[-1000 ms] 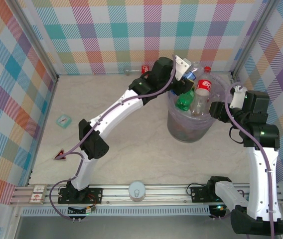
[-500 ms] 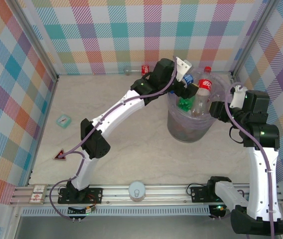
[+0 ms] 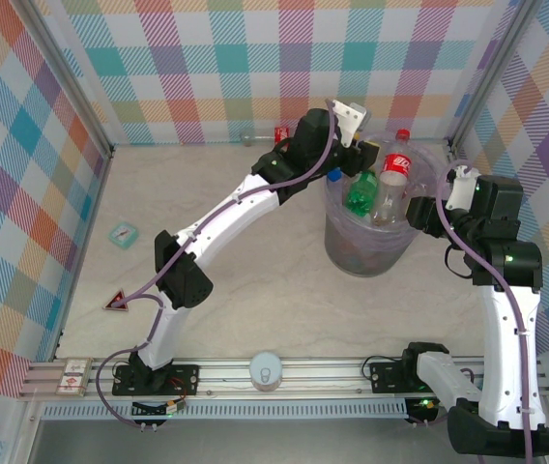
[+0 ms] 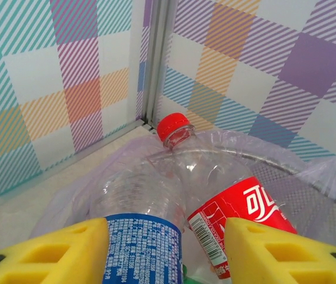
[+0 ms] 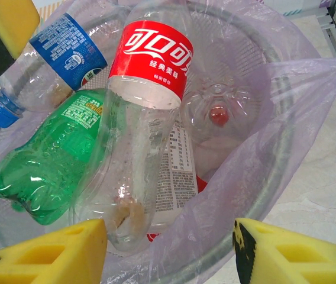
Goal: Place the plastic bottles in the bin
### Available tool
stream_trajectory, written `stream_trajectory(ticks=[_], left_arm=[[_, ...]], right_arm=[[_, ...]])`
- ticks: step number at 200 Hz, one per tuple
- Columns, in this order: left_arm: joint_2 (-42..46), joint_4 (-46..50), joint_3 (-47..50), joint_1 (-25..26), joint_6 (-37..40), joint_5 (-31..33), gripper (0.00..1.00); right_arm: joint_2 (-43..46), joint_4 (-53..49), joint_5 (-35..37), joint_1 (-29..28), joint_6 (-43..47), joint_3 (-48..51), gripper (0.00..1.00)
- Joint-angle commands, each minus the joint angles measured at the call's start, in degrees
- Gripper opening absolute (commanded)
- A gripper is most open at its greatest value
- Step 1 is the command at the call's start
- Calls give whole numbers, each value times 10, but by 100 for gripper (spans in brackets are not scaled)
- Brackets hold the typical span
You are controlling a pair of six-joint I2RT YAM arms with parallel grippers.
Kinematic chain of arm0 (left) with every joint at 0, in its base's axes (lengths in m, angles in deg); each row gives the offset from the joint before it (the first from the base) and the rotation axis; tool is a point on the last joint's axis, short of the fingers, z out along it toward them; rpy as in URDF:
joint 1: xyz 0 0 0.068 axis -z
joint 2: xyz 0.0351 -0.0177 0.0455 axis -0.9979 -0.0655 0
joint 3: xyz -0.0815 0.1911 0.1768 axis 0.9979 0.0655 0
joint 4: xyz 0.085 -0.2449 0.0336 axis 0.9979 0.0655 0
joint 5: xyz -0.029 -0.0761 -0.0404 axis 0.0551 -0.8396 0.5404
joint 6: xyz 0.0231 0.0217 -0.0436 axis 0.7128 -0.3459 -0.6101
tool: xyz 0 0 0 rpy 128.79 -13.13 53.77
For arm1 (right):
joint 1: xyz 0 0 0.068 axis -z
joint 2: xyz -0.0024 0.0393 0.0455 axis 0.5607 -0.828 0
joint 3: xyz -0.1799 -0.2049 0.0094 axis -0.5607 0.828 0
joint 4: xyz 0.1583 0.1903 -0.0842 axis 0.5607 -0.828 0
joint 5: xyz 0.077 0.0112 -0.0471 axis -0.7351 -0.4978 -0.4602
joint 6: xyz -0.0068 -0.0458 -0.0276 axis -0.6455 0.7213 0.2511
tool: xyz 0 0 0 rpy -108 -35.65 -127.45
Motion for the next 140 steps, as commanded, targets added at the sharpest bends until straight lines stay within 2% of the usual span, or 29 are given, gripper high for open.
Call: stream_trajectory(ticks=[1,66,104,119,140], left_arm=[[-17,8,-15,-1,-31,-10,50],[-53,28,-16,-1,-80,-49,41],[-22,-8,13,-1,-80,-55,42],[-5,-23,16,-3,-86,-53,46],[33,-77,46,-8,-100,-43,63]], right_arm=[[3,14,-4,4,-1,1,59],[-5,26,-22,4,-20,1,59],[-3,28,-32,4,-22,0,59],[-3,29,-33,4,-24,0,59],[-2,34,-39,4,-27,-1,59]])
